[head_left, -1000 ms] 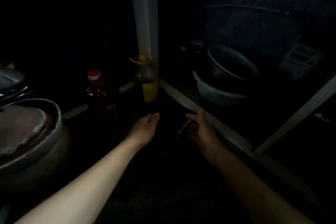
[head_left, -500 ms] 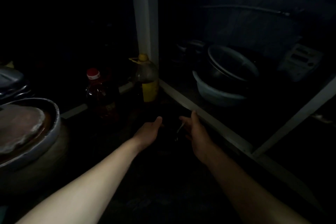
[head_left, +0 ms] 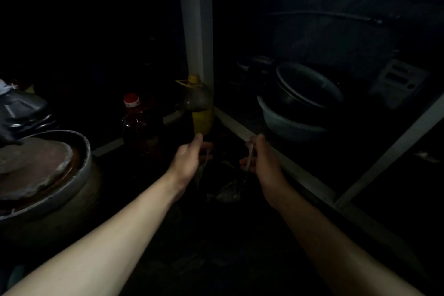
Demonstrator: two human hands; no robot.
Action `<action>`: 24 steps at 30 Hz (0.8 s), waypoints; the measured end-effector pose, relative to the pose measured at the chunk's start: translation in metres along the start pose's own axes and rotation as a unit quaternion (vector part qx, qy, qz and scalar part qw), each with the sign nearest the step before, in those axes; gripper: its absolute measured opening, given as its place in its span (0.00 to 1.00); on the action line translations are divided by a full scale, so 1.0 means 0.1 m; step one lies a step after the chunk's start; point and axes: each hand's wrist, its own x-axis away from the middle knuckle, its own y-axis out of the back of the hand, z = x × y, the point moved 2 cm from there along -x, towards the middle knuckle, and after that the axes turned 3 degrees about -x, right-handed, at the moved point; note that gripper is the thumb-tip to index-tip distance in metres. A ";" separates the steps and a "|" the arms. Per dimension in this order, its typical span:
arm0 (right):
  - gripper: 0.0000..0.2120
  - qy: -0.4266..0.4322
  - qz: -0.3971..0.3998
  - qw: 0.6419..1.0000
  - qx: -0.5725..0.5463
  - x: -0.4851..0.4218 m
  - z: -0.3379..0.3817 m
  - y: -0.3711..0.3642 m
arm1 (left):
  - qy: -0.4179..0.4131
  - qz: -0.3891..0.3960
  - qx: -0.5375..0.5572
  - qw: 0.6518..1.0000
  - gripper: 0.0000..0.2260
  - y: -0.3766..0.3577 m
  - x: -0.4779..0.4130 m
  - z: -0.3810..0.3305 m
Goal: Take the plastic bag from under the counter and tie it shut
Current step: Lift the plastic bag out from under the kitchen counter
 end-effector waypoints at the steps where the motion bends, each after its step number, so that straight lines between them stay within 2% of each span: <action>1: 0.25 0.013 0.000 1.000 0.008 0.02 0.04 0.01 | -0.008 -0.001 0.007 1.000 0.21 0.00 0.03 -0.05; 7: 0.23 0.065 0.011 0.998 0.009 0.12 0.33 0.09 | -0.055 -0.012 0.029 0.998 0.20 0.06 0.22 -0.40; 11: 0.25 0.080 0.017 0.997 0.009 0.21 0.54 0.11 | -0.080 -0.030 0.028 0.996 0.22 0.11 0.38 -0.67; 19: 0.26 0.160 0.072 0.984 0.041 0.47 1.06 0.22 | -0.137 -0.059 0.037 0.988 0.19 0.22 0.72 -1.14; 24: 0.22 0.200 0.107 0.974 0.001 0.65 1.41 0.18 | -0.193 -0.078 0.080 0.975 0.18 0.33 0.99 -1.46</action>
